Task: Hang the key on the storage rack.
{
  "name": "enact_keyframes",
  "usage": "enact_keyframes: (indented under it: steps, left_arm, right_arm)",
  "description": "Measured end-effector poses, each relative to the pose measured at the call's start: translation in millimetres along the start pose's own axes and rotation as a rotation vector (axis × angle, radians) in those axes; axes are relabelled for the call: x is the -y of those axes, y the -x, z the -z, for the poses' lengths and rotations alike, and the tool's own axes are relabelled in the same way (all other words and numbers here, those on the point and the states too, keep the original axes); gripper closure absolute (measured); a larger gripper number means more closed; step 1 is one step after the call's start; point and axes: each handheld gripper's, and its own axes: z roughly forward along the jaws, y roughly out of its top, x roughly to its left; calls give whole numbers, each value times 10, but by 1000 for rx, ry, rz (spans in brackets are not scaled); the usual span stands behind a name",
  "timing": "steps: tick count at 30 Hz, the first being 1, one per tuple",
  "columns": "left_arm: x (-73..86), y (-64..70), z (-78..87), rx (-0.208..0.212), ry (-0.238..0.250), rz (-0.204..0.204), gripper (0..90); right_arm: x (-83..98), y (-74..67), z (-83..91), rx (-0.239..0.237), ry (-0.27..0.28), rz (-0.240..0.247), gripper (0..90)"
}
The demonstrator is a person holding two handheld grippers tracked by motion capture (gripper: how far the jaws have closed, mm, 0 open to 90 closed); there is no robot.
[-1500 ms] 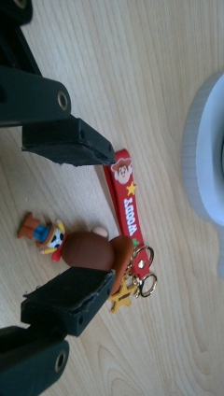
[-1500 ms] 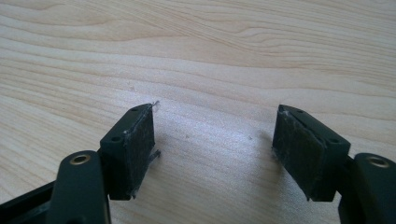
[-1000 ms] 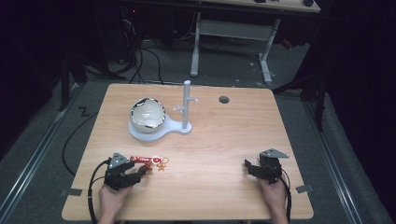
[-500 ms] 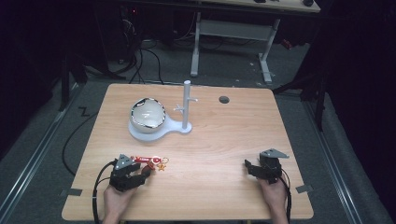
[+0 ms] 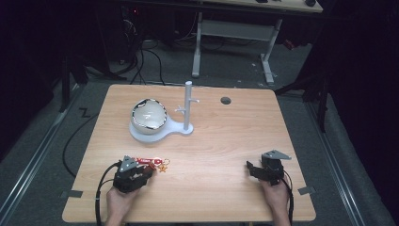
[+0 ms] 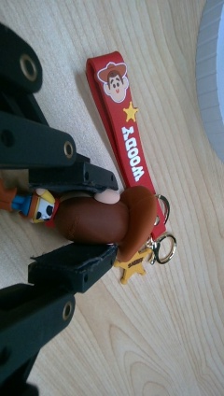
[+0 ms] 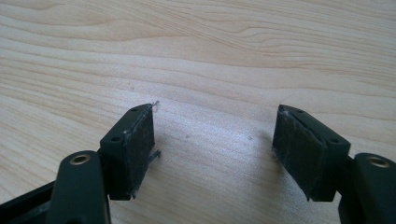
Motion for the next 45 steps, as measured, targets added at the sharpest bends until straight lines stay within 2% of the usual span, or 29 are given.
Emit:
enact_keyframes:
  steps: [3, 8, 12, 23, 25, 30, 36, 43, 45]
  left_arm:
    - [-2, -6, 3, 10, -2, 4, 647]
    - [-3, -4, 14, 2, 2, 14, 655]
    - [-35, 5, 76, 15, 39, 20, 656]
    - [-196, 38, 220, 33, 94, 8, 657]
    - [-267, 52, 245, 36, 97, -11, 657]
    - [-365, 63, 276, 47, 113, -12, 659]
    - [-557, 77, 373, 58, 147, -28, 660]
    - [-688, 82, 476, 59, 177, -31, 660]
    - [-763, 79, 528, 72, 200, -25, 660]
  right_arm:
    - [0, 0, 0, 0, 0, 0, 299]
    - [0, 0, 0, 0, 0, 0, 299]
    - [0, 0, 0, 0, 0, -1, 299]
    - [0, 0, 0, 0, 0, -1, 299]
    - [0, 1, 0, -1, 0, -1, 299]
    - [0, 1, 0, -1, 0, -1, 299]
    - [0, 2, 0, -2, 1, 0, 299]
    - [0, 2, 0, -2, 0, -2, 299]
    - [0, 3, 0, -2, 1, 0, 299]
